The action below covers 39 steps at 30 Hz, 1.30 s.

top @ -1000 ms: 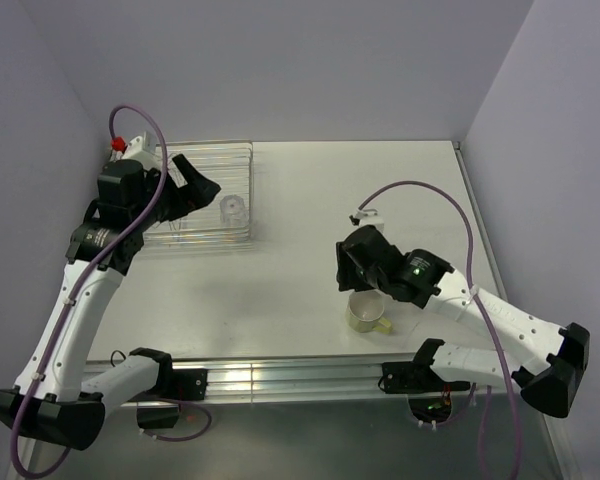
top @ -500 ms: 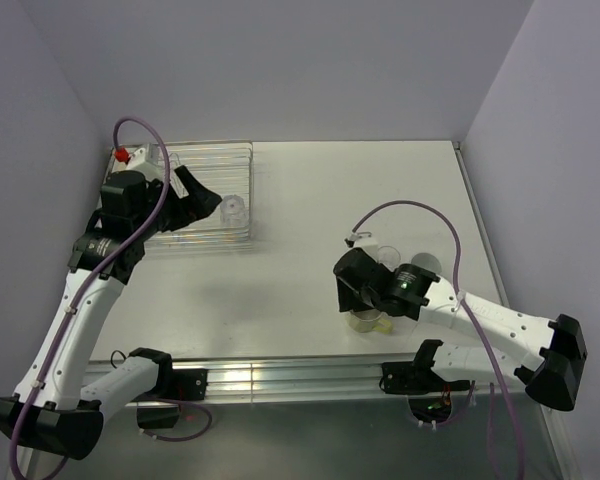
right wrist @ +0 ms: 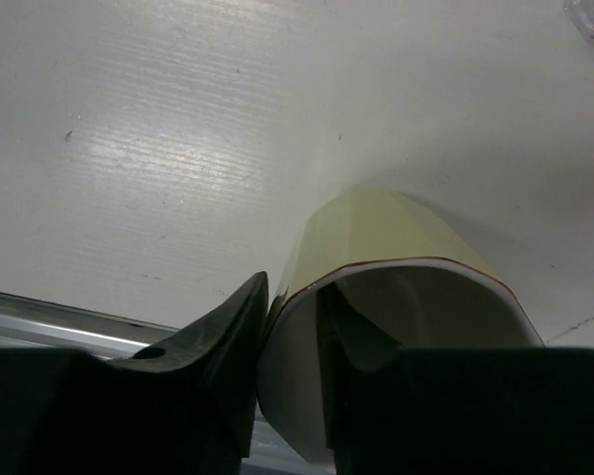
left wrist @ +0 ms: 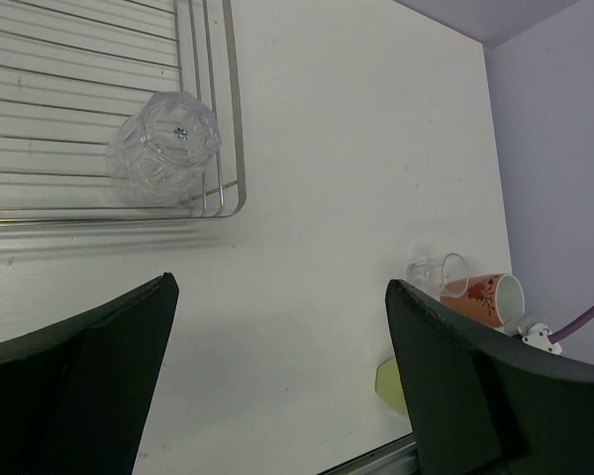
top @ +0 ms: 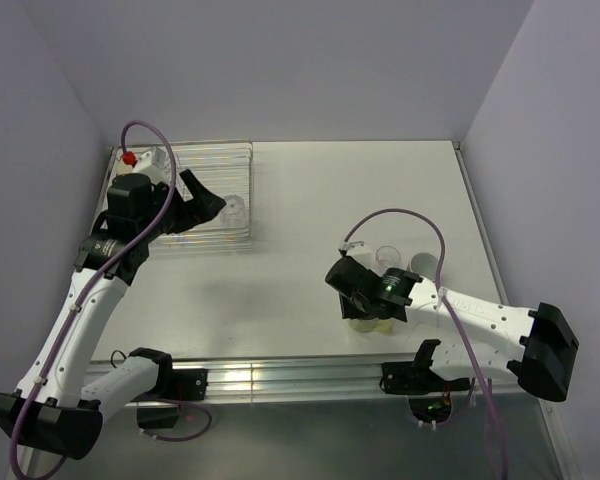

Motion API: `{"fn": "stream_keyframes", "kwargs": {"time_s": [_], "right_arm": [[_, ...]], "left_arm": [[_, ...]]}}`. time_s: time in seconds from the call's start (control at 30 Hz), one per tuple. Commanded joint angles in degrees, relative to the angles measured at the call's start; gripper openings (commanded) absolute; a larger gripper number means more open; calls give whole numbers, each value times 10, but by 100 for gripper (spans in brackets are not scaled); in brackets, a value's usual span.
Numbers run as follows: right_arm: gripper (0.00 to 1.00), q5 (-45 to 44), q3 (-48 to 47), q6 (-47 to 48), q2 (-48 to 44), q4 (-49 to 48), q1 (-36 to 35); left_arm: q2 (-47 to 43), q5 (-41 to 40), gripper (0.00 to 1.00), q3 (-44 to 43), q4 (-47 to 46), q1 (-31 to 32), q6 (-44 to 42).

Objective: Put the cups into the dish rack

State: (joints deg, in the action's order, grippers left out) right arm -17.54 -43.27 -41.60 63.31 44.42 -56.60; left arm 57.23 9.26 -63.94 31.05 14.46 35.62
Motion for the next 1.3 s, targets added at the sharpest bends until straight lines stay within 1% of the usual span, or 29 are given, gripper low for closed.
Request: {"fn": "stream_keyframes", "kwargs": {"time_s": [0.0,0.03,0.1,0.13,0.3,0.4,0.5,0.6,0.63,0.7,0.73,0.77,0.8,0.83,0.87,0.9,0.93,0.97,1.0,1.03,1.1,1.13,1.2,1.23,1.27], "right_arm": [[31,-11,4,2,12,-29,-4],[21,-10,3,3,17,-31,-4],[11,-7,3,6,25,-35,-4],[0,-7,2,7,26,-35,-4],[0,-13,-12,10,5,-31,-4],[0,-14,-47,21,-12,-21,-5],[0,-14,-102,35,-18,-14,-5],[0,-13,-175,58,-20,-18,-2],[0,-13,-223,66,-18,-21,4],[0,5,-267,95,-15,-49,11],[0,15,-306,106,-14,-64,17],[0,30,-323,127,-13,-101,30],[0,70,-337,133,-12,-120,40],[0,100,-362,137,-9,-136,54],[0,135,-370,141,-8,-181,90],[0,220,-372,133,-7,-206,114],[0,272,-379,119,-5,-228,141],[0,326,-384,87,6,-269,169],[0,401,-388,71,11,-288,211],[0,423,-400,57,17,-302,226],[0,463,-417,25,35,-332,256],[0,503,-431,11,41,-340,264],[0,543,-438,-46,58,-387,285],[0,589,-438,-71,63,-409,302],[0,609,-437,-127,75,-458,310]], "left_arm": [[0,12,93,4,-26,3,0],[2,15,93,5,-26,3,0],[2,15,93,7,-27,3,1],[2,15,93,7,-27,3,1],[3,30,94,8,-36,3,2],[7,56,94,10,-53,3,8],[6,87,95,15,-80,3,16],[6,110,97,14,-113,3,29],[9,130,98,12,-122,3,32],[15,153,99,-3,-149,0,45],[24,182,99,-10,-160,-1,51],[31,199,99,-27,-169,-10,56],[46,217,99,-37,-181,-17,71],[53,268,99,-47,-195,-25,78],[60,297,99,-60,-215,-39,88],[73,326,99,-65,-236,-45,95],[78,378,99,-70,-287,-54,103],[82,398,99,-70,-317,-58,122],[84,411,99,-69,-351,-62,132],[82,421,99,-67,-410,-64,139],[86,450,99,-68,-453,-65,141],[91,464,99,-73,-468,-65,140],[109,511,99,-84,-533,-64,156],[116,530,99,-85,-567,-63,171],[125,549,99,-92,-631,-59,200]]}}
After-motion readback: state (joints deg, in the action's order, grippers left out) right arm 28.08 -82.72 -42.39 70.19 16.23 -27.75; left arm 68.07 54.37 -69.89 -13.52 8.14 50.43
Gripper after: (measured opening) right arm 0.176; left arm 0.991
